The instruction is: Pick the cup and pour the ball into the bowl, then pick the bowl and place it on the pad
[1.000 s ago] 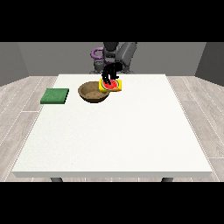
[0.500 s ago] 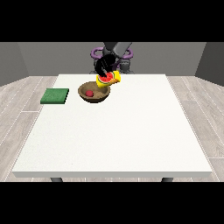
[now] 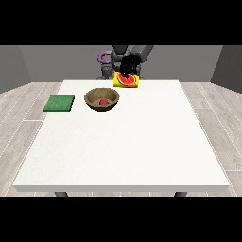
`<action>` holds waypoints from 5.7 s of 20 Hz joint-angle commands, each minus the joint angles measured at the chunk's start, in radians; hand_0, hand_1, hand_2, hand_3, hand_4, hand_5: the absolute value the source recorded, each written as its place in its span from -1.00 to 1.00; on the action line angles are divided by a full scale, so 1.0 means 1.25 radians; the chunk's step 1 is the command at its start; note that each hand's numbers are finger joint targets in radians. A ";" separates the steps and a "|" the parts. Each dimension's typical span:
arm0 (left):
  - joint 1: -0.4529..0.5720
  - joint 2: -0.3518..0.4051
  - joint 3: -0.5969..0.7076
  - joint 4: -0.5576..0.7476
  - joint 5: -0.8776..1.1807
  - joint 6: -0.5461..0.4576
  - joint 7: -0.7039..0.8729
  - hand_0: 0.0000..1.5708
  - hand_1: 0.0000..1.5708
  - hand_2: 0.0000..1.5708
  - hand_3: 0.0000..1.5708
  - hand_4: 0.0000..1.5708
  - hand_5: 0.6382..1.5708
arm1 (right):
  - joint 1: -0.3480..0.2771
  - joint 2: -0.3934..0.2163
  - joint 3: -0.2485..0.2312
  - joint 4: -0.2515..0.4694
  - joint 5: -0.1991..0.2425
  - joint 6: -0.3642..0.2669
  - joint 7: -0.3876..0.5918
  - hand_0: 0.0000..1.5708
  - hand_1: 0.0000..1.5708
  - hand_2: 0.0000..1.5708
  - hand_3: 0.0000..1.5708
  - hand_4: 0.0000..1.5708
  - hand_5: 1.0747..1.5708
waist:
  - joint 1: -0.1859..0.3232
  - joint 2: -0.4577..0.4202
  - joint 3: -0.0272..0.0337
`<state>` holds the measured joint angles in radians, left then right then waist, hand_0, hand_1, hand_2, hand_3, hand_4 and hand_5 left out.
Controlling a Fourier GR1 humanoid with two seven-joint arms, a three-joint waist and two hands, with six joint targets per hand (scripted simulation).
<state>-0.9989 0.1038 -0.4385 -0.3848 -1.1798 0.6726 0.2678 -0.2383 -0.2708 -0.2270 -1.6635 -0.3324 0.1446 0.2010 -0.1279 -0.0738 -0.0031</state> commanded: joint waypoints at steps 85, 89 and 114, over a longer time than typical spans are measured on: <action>-0.081 0.557 0.671 -0.485 1.276 -0.787 -0.269 -1.00 -1.00 -1.00 -1.00 -1.00 0.94 | -0.228 0.172 -0.004 0.701 0.150 -0.250 -0.377 1.00 1.00 1.00 1.00 0.41 0.35 | 0.211 0.378 0.0017; -0.089 0.570 0.684 -0.431 1.289 -0.798 -0.249 -1.00 -1.00 -1.00 -1.00 -1.00 0.95 | -0.246 0.122 0.053 0.674 0.256 -0.345 -0.289 1.00 1.00 1.00 1.00 0.50 0.50 | 0.198 0.334 0.0004; 0.073 0.653 0.739 -0.333 1.268 -0.825 -0.377 -1.00 -1.00 -1.00 -1.00 -1.00 0.92 | -0.317 -0.163 0.012 0.670 0.272 -0.129 -0.142 1.00 1.00 1.00 1.00 0.66 0.83 | 0.078 0.310 0.0042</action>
<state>-0.9229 0.9438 0.4965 -0.7430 0.3982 -0.3759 -0.2146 -0.6624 -0.3987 -0.1357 -0.9079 0.0484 -0.0778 0.1396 -0.0503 0.2909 0.0005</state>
